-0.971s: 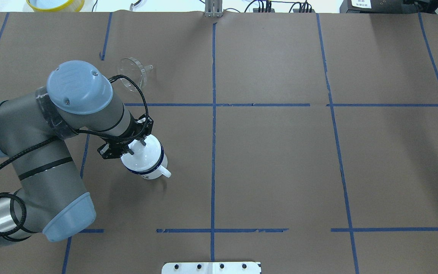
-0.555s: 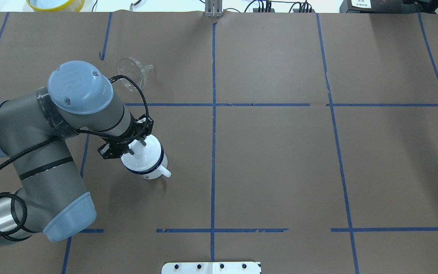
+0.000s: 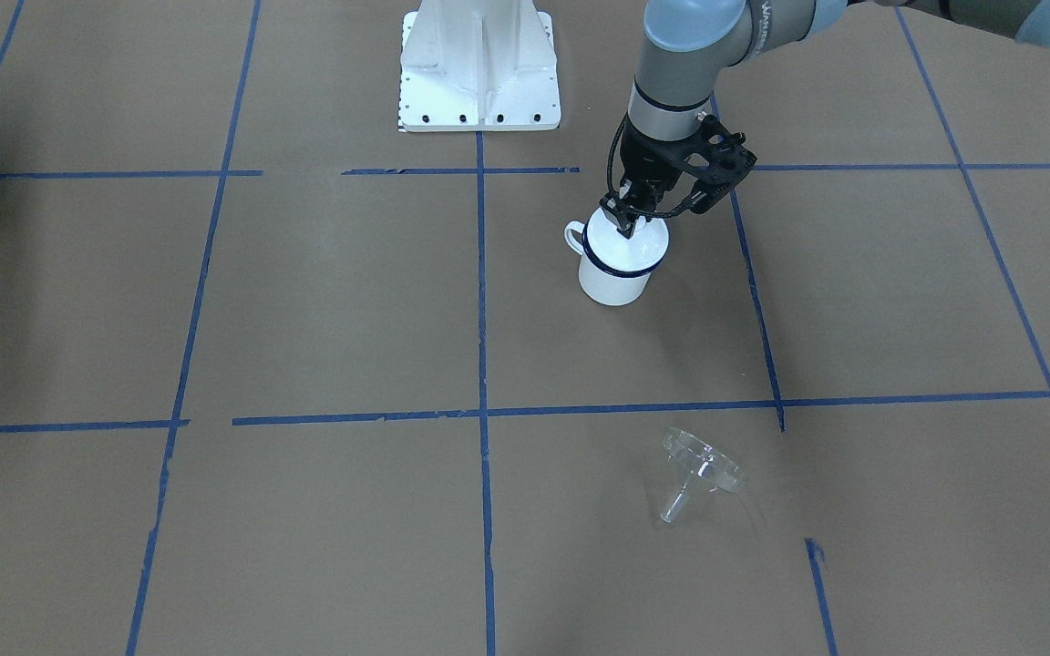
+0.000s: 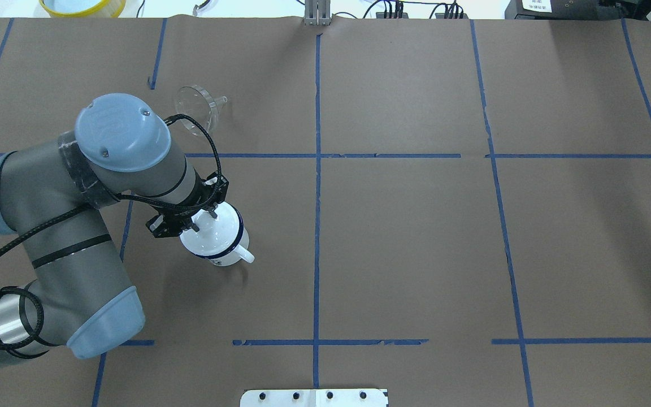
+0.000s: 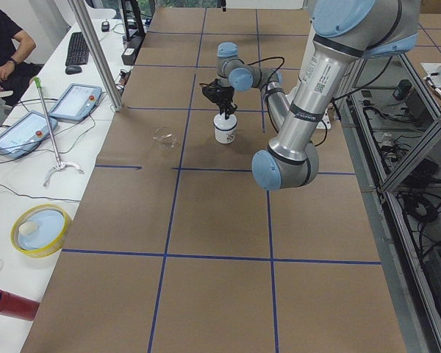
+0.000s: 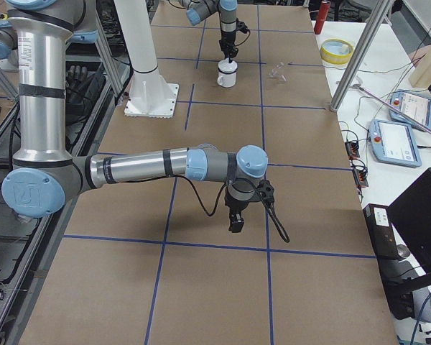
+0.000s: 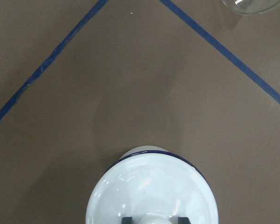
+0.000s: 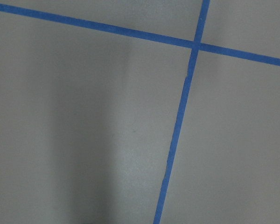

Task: Remove funnel from cup
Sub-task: 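Lower the white lid onto the mug's opening with the left gripper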

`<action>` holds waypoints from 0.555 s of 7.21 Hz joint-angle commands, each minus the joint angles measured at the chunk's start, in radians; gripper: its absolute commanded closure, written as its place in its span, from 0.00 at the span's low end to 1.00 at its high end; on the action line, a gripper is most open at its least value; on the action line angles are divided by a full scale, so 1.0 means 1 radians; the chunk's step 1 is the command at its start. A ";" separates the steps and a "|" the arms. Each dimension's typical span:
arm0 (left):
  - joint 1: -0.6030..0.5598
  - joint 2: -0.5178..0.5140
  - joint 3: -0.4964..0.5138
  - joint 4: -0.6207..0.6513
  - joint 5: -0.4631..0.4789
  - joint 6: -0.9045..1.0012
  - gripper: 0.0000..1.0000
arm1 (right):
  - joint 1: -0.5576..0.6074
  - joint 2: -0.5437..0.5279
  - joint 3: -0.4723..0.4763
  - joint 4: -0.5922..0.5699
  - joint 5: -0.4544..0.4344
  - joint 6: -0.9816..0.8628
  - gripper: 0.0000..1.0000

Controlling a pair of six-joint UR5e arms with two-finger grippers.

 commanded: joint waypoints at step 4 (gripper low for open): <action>-0.010 0.008 -0.040 0.007 0.002 0.161 0.00 | 0.000 0.000 0.000 0.000 0.000 0.001 0.00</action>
